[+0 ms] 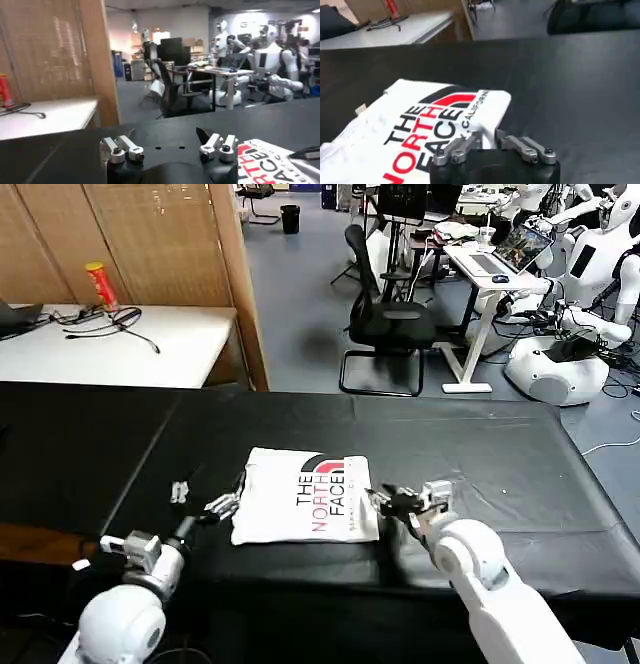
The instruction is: Fold and organize the clothes.
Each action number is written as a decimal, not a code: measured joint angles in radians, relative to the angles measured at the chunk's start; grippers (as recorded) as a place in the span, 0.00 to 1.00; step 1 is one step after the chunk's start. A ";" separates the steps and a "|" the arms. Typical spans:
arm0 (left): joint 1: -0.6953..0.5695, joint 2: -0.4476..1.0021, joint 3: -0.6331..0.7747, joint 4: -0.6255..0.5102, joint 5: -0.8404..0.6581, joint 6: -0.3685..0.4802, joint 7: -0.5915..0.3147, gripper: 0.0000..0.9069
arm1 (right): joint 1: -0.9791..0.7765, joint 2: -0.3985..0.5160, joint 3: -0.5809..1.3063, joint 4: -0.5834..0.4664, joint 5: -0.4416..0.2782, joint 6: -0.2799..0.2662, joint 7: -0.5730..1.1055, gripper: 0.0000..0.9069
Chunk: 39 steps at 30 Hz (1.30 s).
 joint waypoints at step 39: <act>0.465 -0.085 -0.084 -0.148 0.005 -0.110 -0.082 0.97 | -1.005 0.059 0.206 0.413 -0.504 0.773 0.197 0.97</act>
